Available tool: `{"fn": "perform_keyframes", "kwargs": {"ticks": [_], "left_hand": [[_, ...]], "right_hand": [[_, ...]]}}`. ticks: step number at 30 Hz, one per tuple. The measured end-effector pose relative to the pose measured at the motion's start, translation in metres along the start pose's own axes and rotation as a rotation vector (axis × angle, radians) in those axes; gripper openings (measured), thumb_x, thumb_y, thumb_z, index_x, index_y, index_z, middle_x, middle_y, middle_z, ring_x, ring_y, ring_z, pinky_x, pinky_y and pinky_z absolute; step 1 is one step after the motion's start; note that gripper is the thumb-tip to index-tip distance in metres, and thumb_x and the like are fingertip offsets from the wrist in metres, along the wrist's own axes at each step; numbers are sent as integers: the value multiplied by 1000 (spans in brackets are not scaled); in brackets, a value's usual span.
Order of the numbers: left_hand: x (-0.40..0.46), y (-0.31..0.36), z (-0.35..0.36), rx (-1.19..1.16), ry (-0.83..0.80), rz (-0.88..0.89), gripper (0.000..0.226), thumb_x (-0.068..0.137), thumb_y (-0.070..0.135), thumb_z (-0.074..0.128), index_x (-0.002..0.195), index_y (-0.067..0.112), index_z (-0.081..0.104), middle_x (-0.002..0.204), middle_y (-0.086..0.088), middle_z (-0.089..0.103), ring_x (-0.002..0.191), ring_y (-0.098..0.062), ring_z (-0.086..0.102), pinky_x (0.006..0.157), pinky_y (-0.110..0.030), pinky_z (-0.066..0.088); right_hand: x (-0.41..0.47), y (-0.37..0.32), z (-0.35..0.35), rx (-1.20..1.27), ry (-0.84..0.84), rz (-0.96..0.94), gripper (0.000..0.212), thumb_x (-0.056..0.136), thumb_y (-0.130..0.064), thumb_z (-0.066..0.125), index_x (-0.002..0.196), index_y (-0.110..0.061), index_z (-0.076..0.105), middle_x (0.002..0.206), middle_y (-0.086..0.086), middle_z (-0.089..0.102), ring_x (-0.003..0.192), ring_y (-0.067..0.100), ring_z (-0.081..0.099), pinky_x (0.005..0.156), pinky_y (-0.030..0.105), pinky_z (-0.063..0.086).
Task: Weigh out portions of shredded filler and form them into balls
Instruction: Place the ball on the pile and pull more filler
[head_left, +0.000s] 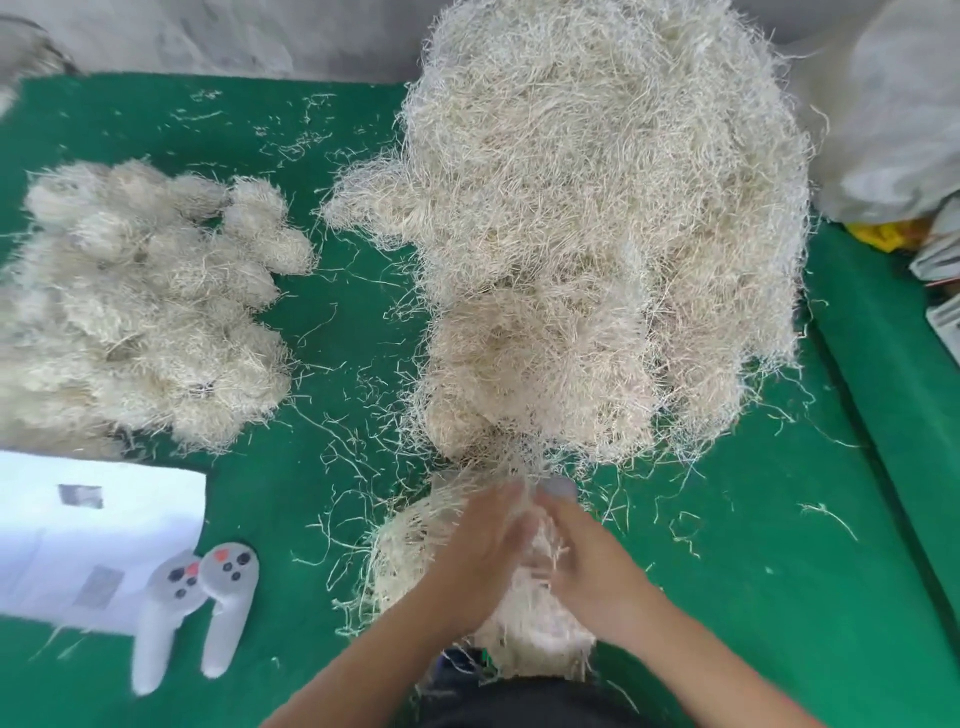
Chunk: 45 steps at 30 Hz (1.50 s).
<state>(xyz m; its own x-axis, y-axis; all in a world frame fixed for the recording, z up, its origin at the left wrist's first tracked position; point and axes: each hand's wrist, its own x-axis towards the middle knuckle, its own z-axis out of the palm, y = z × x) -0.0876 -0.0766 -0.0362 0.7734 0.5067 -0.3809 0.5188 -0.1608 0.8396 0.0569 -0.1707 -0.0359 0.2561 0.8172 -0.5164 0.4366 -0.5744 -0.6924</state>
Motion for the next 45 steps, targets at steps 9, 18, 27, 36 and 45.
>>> {"fn": "perform_keyframes", "kwargs": {"ticks": [9,18,27,36,45], "left_hand": [[2,3,-7,-668,154,-14,61,88,56,76,141,58,44,129,21,68,114,-2,68,94,-33,58],[7,22,-15,-1229,202,-337,36,77,8,68,113,11,69,101,-12,74,84,-32,76,69,-41,62],[19,30,-18,-1316,183,-470,23,88,18,72,110,16,70,85,-10,76,63,-26,75,51,-35,60],[17,-30,-9,31,301,-227,43,77,64,49,117,49,52,108,16,67,107,-15,67,93,-50,57],[-2,-33,-46,-180,475,-304,90,74,43,54,158,38,22,152,4,37,141,-27,32,115,-61,33]], "right_hand": [[3,-42,-3,811,315,-119,37,92,-33,67,127,-44,62,130,-9,68,109,9,69,90,29,55],[-7,-18,-13,725,678,-97,19,97,-45,57,115,-43,62,125,1,60,101,7,61,91,32,53],[-1,2,18,1487,-6,306,61,98,-58,58,113,-2,79,111,23,76,100,38,76,88,45,63],[17,-4,-3,902,173,149,48,91,-29,77,135,-30,59,144,12,58,126,29,60,109,51,47],[-10,-14,-59,-31,85,-20,79,80,-92,46,145,-47,44,150,-14,52,125,10,56,110,42,45]]}}
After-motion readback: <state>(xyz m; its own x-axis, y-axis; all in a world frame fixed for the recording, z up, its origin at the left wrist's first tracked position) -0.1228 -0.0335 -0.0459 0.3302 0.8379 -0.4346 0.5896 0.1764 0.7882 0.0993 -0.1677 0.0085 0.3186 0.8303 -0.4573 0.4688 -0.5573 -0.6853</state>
